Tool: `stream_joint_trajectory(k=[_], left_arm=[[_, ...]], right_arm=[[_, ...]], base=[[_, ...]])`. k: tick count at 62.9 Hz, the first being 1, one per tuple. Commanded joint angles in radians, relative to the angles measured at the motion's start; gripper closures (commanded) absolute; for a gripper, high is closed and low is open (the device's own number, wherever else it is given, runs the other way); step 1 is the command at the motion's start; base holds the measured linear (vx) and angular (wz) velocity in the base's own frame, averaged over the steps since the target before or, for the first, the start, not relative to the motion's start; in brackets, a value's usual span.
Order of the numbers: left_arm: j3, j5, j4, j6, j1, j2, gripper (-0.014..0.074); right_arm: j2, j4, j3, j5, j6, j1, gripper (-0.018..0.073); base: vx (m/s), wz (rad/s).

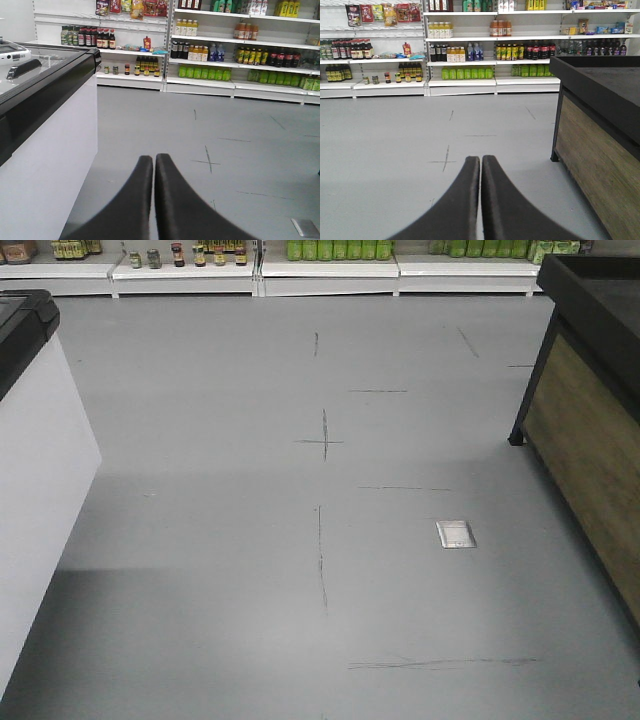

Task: Pick three apples into basket with both arms
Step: 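Drive the base forward toward the black fruit table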

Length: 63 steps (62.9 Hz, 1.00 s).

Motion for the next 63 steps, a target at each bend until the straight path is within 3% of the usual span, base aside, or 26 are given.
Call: stream_joint_trajectory(k=[1, 63], left_arm=[[0.009, -0.081, -0.007, -0.005, -0.001, -0.016, 0.0603], [0.009, -0.081, -0.007, -0.005, -0.001, -0.016, 0.0603]], right_arm=[[-0.012, -0.007, 0.014, -0.077, -0.003, -0.003, 0.0564], [-0.012, -0.007, 0.014, -0.077, -0.003, -0.003, 0.0564]], base=[[0.0, 0.0], [0.0, 0.0]])
